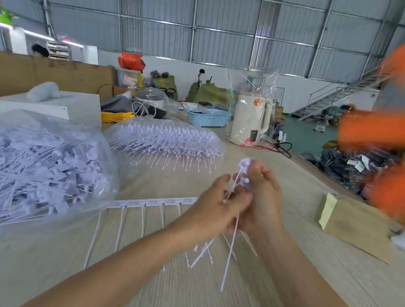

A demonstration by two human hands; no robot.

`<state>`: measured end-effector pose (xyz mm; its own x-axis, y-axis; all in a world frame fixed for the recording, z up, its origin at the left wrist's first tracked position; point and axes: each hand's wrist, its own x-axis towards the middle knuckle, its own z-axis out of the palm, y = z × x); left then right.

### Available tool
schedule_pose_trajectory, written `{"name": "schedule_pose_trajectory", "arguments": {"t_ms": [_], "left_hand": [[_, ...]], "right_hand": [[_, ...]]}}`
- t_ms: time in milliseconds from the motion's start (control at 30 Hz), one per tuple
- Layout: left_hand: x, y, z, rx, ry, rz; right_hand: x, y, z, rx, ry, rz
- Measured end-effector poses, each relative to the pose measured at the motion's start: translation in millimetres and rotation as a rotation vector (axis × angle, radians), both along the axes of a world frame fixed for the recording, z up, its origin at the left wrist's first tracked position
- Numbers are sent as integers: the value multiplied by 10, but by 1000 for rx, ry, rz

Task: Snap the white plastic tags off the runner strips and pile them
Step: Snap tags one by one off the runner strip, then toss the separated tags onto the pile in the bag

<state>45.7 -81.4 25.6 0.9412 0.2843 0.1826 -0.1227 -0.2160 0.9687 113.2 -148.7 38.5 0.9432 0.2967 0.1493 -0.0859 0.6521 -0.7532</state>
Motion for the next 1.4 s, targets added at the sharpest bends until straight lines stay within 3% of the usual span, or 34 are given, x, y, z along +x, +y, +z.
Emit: {"name": "schedule_pose_trajectory", "arguments": {"t_ms": [67,167,233,367,433,533,667,800,900,1100,1267,1400], "left_hand": [[-2,-82,-63,190,-24,11],[-13,3,-27,152,14,-58],[-22,90,-15,228,49,-15],[-5,189,-18,219,71,52],[5,225,-1,210,88,50],[19,233,8,279,91,19],[-21,231,68,412,94,31],[-37,211,65,639,26,70],[-27,135,69,637,4,56],[-158,168,154,690,47,2],[-642,392,225,742,-24,121],[-1246,763,277,890,-79,234]], "right_hand": [[-3,-17,5,-9,-16,-12],[16,-51,37,-105,-36,36],[28,-64,45,-196,-112,107],[92,-98,36,-580,-485,-34],[129,-140,63,-637,-650,-139],[98,-174,55,-559,-732,25],[-15,-145,13,-725,-919,225],[4,-96,-15,-739,-976,5],[68,-59,-42,-748,-972,-187],[36,-42,-87,-672,-872,-317],[-189,216,10,-568,-851,-298],[-560,638,174,-618,-992,-146]]}}
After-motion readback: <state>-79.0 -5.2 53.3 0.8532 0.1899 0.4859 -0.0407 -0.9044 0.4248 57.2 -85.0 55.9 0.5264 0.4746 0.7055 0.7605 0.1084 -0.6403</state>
